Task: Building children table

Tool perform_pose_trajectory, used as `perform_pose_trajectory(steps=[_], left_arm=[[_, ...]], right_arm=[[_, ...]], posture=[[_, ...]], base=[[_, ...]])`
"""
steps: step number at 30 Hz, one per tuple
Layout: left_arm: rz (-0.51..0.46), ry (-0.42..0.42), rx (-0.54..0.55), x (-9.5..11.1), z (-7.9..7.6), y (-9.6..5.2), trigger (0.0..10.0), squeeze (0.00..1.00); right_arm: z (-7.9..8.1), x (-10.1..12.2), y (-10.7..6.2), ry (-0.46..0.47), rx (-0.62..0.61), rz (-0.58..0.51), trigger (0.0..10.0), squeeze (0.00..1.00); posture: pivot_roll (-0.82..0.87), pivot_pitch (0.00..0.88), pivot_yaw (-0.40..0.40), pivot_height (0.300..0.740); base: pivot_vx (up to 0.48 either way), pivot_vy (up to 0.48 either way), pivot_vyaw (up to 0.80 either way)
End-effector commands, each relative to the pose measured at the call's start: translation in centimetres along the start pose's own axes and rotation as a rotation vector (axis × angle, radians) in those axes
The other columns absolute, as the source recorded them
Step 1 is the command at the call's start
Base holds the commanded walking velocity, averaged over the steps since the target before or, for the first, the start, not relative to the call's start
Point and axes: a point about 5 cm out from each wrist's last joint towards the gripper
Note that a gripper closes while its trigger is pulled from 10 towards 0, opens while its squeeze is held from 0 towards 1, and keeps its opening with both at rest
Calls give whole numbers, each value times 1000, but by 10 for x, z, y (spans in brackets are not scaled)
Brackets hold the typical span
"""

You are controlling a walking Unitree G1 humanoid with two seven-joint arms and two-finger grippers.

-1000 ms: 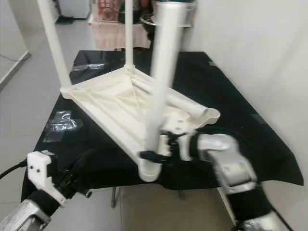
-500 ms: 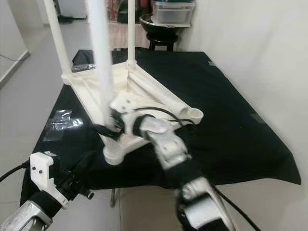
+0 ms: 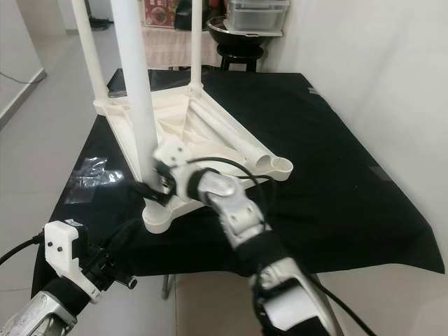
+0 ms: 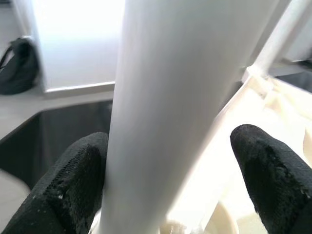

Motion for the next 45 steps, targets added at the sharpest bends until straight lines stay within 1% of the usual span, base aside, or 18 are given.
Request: perform_pose_trajectory(steps=[1,2,4,7,8,10,12,15,16,17,19,21,27,30,32,36,42,45], left_arm=[[9,44,21,3,2,0,10000,0],[9,44,21,3,2,0,10000,0],[2,69,41,5,4,1,10000,0],[-23,123,94,10,9,4,10000,0],[-23,123,94,10,9,4,10000,0],[-45,174,148,14,13,6,10000,0],[-53,197,173,16,15,7,10000,0],[-50,300,258,16,19,10,10000,0],[-47,315,270,16,19,11,10000,0],[-47,315,270,16,19,11,10000,0],[-62,342,295,16,19,11,10000,0],[-61,348,303,13,18,10,10000,0],[-40,361,276,9,16,12,10000,0],[-35,316,268,6,18,15,10000,0],[-39,291,276,5,19,16,10000,0],[-41,292,280,5,19,16,10000,0],[-57,273,264,5,18,17,10000,0],[-74,261,244,7,16,18,10000,0]], right_arm=[[-7,-6,-18,-7,-6,1,10000,0],[-7,-6,-18,-7,-6,1,10000,0],[-13,-14,-34,-1,-28,31,10000,0],[-14,-23,-57,31,-67,52,10000,0],[-14,-23,-57,31,-67,52,10000,0],[-15,-34,-70,40,-121,106,10000,0],[-16,-40,-75,43,-147,134,10000,0],[-25,-53,-91,74,-392,191,10000,0],[-26,-54,-94,80,-433,197,10000,0],[-26,-54,-94,80,-433,197,10000,0],[-22,-59,-100,133,-542,195,10000,0],[-9,-64,-107,156,-613,207,10000,0],[-5,-64,-111,143,-666,214,10000,0],[-6,-67,-110,205,-689,188,10000,0],[-6,-66,-109,196,-695,179,10000,0],[-5,-63,-107,188,-701,172,10000,0],[-1,-61,-100,170,-647,161,10000,0],[0,-62,-99,170,-625,165,10000,0]], posture=[[22,59,-61,740],[22,59,-61,740],[20,59,-57,740],[12,57,-47,740],[12,57,-47,740],[6,56,-41,740],[6,56,-41,740],[-5,58,-37,740],[-5,58,-37,740],[-5,58,-37,740],[-12,59,-38,740],[-19,63,-33,740],[-38,62,-22,740],[-36,62,-25,740],[-29,60,-30,740],[-29,60,-30,740],[-26,55,-31,740],[-26,55,-31,740]], base=[[0,0,0],[0,0,0],[0,0,0],[0,0,0],[0,0,0],[0,0,0],[0,0,0],[0,0,0],[0,0,0],[0,0,0],[0,0,0],[0,0,0],[0,0,0],[0,-157,0],[0,-471,0],[0,-469,0],[0,-441,0],[0,0,800]])
Point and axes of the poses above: a point about 5 cm out from each wrist's last joint towards the gripper, its own y axis pointing out of the wrist towards the gripper, its own x axis along the axis of the wrist's last joint, z = x × y, and after that the axes turned 12 degrees about -y, right-handed
